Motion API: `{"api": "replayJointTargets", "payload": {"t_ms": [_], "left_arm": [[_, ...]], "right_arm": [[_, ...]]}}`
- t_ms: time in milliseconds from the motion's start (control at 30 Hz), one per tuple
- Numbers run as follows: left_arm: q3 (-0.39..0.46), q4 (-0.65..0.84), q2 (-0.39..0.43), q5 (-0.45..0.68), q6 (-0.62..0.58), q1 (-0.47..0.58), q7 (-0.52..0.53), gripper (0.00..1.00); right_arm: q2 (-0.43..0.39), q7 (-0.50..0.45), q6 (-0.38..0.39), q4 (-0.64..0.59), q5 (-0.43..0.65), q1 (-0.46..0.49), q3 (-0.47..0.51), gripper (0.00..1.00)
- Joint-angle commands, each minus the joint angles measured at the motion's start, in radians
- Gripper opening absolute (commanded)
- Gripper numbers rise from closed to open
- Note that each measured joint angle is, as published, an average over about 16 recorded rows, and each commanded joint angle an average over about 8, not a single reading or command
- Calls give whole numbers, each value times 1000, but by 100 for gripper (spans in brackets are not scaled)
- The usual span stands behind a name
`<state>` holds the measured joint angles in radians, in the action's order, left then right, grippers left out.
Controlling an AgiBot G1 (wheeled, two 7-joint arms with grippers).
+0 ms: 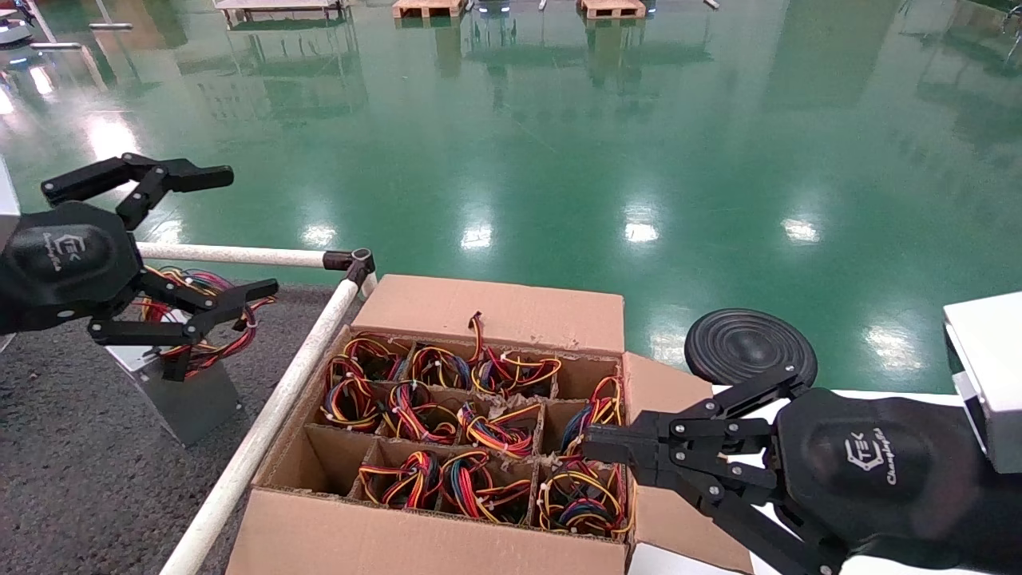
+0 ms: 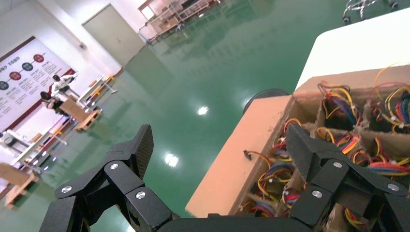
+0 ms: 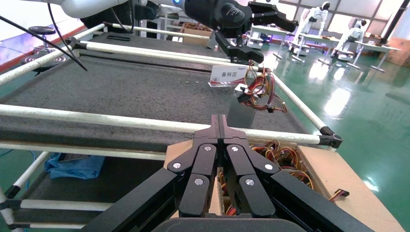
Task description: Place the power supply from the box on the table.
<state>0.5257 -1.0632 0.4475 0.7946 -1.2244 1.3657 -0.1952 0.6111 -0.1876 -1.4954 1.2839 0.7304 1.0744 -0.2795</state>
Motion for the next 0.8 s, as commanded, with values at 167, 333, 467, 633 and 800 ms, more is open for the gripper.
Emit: {"api": "replayJointTargets", "payload": {"t_ms": [167,333,467,633,800], "left_arm": [[-2,-2,5,-9,-3,-6,1,100],[-9,-8,5,-4,-8,-10,13,100],[-15,-14,9,-3,-15,-17,24,100],[-24,-22,14,-3,-24,-26,38,100],[-32,-29,19,-5,-34,-36,52,100]], "right_arm": [[0,0,0,0,0,0,0,100],[0,0,0,0,0,0,0,100],[0,0,0,0,0,0,0,100],[0,0,0,0,0,0,0,100],[0,0,0,0,0,0,0,100]]}}
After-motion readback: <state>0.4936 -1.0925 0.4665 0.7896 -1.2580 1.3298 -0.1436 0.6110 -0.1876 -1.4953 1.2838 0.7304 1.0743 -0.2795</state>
